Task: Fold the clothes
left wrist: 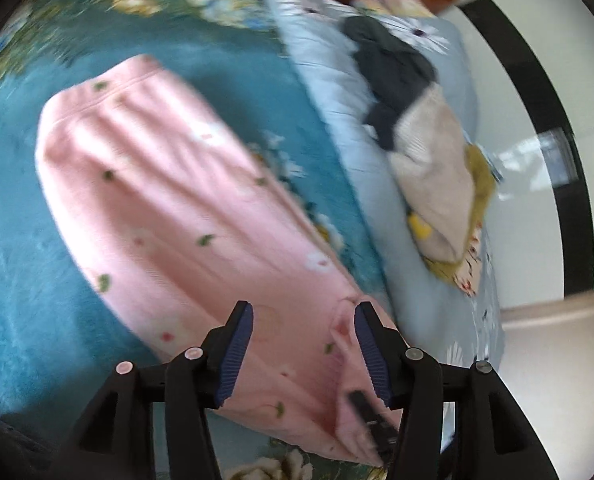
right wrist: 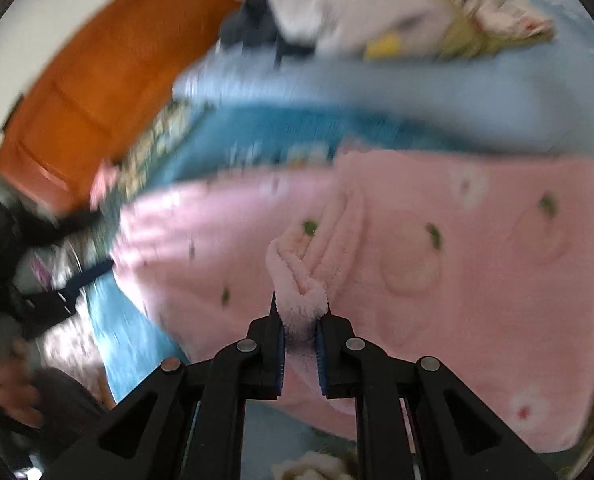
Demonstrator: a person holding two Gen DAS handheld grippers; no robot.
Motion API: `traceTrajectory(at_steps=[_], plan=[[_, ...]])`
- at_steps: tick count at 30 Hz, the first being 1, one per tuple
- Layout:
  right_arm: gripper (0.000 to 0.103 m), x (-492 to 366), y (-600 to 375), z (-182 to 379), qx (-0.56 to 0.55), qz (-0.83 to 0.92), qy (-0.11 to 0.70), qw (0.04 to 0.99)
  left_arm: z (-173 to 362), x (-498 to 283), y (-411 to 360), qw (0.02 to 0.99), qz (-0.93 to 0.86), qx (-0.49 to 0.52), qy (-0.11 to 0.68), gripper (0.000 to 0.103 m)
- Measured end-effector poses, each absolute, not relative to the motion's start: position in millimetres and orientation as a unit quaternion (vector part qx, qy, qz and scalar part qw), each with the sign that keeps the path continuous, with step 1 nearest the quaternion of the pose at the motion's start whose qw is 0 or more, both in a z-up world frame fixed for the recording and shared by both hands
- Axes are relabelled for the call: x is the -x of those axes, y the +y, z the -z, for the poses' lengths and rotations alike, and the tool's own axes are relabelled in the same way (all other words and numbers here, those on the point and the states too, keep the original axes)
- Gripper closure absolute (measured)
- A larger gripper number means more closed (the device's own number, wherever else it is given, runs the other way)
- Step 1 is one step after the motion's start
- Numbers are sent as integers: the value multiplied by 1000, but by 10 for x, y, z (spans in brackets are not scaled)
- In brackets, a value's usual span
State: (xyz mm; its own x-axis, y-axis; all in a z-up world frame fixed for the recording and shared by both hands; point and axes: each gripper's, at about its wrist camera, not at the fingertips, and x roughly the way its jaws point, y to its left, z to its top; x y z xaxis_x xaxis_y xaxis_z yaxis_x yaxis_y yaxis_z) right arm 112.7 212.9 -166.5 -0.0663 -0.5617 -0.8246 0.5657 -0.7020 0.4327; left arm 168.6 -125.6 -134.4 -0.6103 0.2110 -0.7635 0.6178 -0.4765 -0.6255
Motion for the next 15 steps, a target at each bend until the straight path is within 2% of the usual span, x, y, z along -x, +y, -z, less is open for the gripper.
traceTrajectory(at_steps=[5, 9, 12, 14, 15], plan=[[90, -1345, 1979, 1652, -558, 721, 16, 411, 1533, -1831, -1544, 162, 734, -414, 514, 46], [89, -1447, 1795, 1828, -571, 712, 58, 405, 1766, -1745, -1499, 131, 724, -429, 524, 44], [85, -1503, 1763, 1912, -578, 710, 72, 395, 1941, -1680, -1466, 108, 716, -440, 531, 44], [70, -1505, 1763, 1848, -582, 699, 76, 408, 2059, -1631, -1433, 91, 710, -448, 536, 44], [66, -1483, 1779, 1795, -582, 695, 72, 417, 2114, -1590, -1379, 76, 706, -452, 539, 44]])
